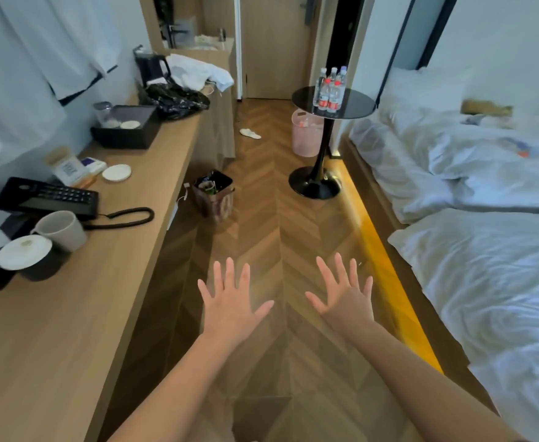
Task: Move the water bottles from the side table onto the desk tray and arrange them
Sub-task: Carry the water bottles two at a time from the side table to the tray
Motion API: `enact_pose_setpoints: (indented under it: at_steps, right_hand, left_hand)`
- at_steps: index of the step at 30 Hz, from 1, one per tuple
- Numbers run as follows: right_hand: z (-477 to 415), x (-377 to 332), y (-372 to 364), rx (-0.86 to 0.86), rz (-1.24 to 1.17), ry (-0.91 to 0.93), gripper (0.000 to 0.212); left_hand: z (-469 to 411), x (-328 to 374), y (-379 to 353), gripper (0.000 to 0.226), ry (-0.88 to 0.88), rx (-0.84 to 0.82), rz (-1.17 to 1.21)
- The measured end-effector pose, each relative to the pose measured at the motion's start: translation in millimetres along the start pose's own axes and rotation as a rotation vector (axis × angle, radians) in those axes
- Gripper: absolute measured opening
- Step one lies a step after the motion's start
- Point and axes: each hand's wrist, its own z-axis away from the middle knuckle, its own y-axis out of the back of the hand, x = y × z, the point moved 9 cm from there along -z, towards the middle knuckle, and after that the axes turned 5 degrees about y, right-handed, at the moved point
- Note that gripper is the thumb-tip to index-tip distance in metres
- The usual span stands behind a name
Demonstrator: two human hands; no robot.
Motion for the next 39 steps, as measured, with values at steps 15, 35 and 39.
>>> enact_pose_setpoints:
  at_steps: [15, 35, 39]
  right_hand:
    - [-176.2, 64.9, -1.5, 0.001, -0.008, 0.049, 0.074]
    - [-445.3, 222.6, 33.2, -0.064, -0.02, 0.067, 0.074]
    - [-510.8, 236.7, 38.2, -0.063, -0.028, 0.051, 0.073]
  left_hand:
    - [-179.7, 76.9, 9.5, 0.086, 0.006, -0.018, 0.058]
    - [-432.9, 210.4, 23.4, 0.084, 0.114, -0.048, 0.152]
    - [-502.6, 227.0, 26.5, 0.083, 0.101, -0.051, 0.167]
